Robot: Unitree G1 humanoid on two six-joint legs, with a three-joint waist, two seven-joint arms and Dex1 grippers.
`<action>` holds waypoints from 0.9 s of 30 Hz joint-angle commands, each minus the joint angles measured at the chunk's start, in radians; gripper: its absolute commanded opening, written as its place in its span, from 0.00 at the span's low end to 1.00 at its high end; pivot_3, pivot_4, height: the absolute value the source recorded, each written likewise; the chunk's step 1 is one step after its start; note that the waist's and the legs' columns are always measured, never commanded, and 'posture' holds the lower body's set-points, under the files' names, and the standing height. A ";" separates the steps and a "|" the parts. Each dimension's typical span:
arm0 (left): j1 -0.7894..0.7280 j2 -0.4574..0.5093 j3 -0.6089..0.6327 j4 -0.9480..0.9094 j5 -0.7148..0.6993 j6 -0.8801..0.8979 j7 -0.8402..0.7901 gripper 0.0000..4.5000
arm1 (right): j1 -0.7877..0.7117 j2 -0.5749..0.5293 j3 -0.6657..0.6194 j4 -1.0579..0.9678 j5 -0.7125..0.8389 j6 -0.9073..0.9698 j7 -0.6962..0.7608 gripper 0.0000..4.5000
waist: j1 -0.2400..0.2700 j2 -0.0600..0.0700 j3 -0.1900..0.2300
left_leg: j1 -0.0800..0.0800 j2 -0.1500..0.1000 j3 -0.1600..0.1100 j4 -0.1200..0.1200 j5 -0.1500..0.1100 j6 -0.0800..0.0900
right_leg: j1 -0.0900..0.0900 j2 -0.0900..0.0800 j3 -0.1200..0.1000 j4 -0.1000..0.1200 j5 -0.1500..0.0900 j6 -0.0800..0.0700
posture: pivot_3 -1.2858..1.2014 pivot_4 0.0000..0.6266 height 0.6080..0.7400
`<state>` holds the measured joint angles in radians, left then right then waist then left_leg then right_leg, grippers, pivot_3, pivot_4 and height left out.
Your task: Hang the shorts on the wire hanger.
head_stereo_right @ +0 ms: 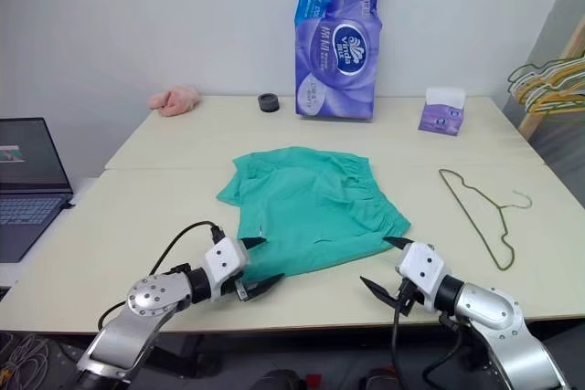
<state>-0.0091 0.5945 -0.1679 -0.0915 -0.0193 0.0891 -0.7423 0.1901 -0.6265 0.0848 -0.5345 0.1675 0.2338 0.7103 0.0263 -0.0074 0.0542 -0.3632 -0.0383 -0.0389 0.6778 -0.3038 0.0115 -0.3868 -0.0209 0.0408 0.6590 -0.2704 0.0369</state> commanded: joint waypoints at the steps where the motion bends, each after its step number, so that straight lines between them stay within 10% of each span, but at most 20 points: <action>1: -0.019 0.017 -0.016 0.023 0.051 -0.016 0.006 1.00 | 0.002 -0.006 -0.008 -0.053 0.006 0.010 -0.003 1.00 | -0.004 0.000 0.000 | 0.000 0.000 0.000 0.000 0.000 0.000 | 0.000 0.000 0.000 0.000 0.000 0.000 | 0.50 0.04 1.00; 15: -0.085 0.004 -0.018 0.158 0.059 -0.091 -0.001 1.00 | -0.092 -0.142 0.001 0.158 -0.302 -0.276 -0.042 1.00 | -0.029 0.002 -0.003 | 0.007 0.000 0.001 0.001 0.000 0.000 | 0.003 0.000 0.001 -0.001 0.001 0.003 | 0.49 0.03 1.00; 24: -0.035 0.032 -0.017 0.032 -0.099 0.142 -0.155 0.45 | -0.178 -0.110 0.031 0.239 -0.289 -0.309 -0.020 1.00 | -0.031 0.001 -0.003 | 0.007 0.000 0.001 0.000 0.000 0.000 | 0.007 0.000 0.001 0.000 0.001 0.002 | 0.50 0.02 1.00; 27: -0.035 0.048 -0.026 0.051 -0.044 0.114 -0.131 0.45 | -0.175 -0.098 0.049 0.218 -0.284 -0.310 -0.001 1.00 | -0.030 0.001 -0.003 | 0.007 0.000 0.000 0.000 0.000 0.000 | 0.007 0.000 0.001 0.000 0.004 -0.002 | 0.50 0.01 1.00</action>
<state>-0.0507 0.6238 -0.1766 -0.0517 -0.1072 0.2054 -0.8814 0.0262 -0.7304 0.1345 -0.2780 -0.1326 -0.0715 0.6993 -0.0040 -0.0064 0.0508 -0.3559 -0.0385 -0.0387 0.6777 -0.3040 0.0113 -0.3797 -0.0210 0.0414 0.6588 -0.2669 0.0348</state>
